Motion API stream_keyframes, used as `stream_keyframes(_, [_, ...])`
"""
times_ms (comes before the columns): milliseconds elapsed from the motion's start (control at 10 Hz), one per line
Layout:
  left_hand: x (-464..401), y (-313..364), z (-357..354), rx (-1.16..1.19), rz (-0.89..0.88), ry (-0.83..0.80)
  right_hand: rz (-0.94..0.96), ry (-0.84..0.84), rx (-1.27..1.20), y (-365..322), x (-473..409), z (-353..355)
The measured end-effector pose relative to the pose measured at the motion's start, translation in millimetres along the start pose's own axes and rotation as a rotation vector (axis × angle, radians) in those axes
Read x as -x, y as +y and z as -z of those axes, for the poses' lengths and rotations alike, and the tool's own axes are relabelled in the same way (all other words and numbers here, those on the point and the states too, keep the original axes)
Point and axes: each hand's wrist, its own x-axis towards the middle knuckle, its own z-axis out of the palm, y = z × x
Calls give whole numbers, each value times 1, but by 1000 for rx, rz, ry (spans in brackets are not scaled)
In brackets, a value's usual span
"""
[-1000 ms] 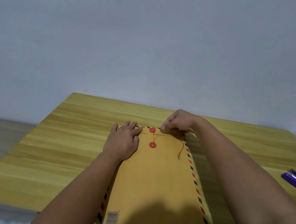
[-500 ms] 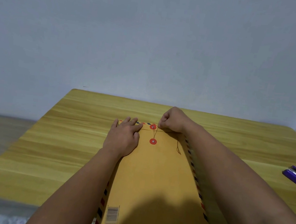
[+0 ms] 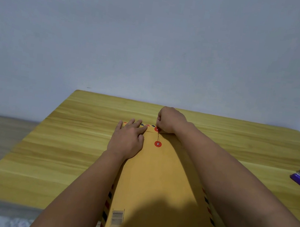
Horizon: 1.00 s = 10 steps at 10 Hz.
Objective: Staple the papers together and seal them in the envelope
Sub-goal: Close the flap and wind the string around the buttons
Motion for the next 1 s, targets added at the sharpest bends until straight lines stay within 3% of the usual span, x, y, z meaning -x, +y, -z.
stream_keyframes(300, [0,1,1,27,8,6,61,68,147,-25,19,-7])
stream_keyframes(700, [-3,-2,-1,5,20,-8,157,133,198,2,83,-8])
stream_keyframes(1000, [-1,0,1,14,30,-14,363,171,327,24,123,-8])
